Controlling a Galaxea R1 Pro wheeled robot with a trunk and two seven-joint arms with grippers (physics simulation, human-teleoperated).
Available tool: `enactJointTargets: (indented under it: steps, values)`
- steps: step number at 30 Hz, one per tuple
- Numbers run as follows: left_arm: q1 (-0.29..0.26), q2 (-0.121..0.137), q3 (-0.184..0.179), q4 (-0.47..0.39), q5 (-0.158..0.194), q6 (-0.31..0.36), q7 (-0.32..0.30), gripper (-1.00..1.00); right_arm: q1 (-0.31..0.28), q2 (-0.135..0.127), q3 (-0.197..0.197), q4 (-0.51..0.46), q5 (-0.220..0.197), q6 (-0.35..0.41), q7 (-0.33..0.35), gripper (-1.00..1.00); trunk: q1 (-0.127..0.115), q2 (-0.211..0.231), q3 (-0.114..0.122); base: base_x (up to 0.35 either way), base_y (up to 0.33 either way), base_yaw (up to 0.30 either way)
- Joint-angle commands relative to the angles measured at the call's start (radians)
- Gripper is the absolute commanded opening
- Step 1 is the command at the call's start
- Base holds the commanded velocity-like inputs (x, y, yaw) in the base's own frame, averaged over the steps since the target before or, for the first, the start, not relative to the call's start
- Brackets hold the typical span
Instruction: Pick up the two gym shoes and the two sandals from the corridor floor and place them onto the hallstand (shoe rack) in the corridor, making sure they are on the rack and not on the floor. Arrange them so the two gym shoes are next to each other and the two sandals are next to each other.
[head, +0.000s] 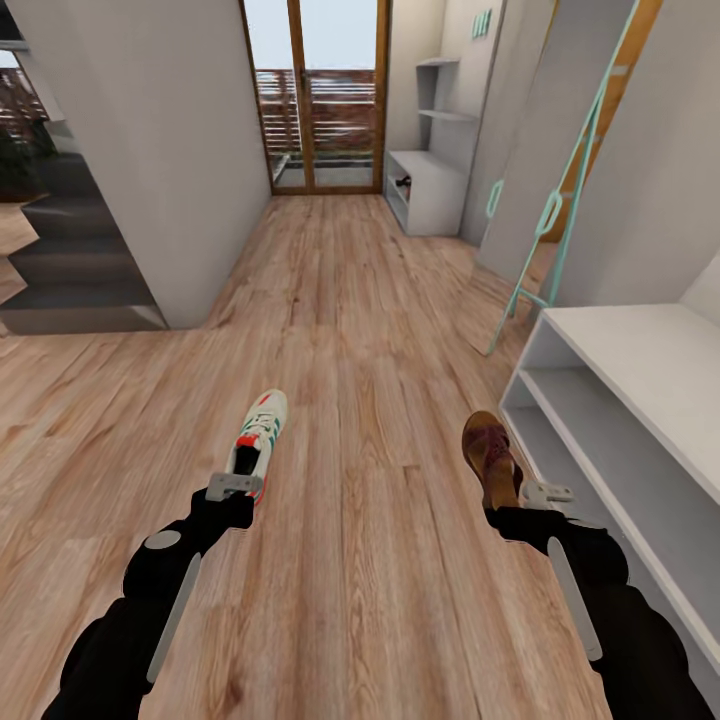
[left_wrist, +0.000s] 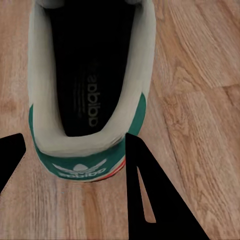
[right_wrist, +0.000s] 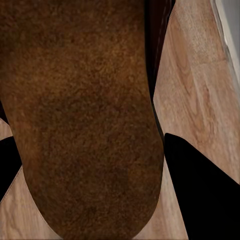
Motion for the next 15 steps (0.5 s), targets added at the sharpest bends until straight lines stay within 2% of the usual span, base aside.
enactJointTargets:
  steps: [1, 15]
  values:
    - [-0.001, 0.0, 0.0, -0.001, -0.008, 0.005, -0.006, -1.0, -0.001, 0.0, -0.001, -0.001, -0.008, 0.004, -0.002, -1.0, 0.0, 0.0, -0.001, 0.334, 0.0, 0.002]
    - [-0.001, 0.0, 0.0, -0.002, -0.008, 0.005, -0.006, -1.0, -0.001, -0.001, -0.002, -0.001, -0.008, 0.006, -0.001, -1.0, 0.0, 0.0, -0.001, 0.334, 0.0, 0.0]
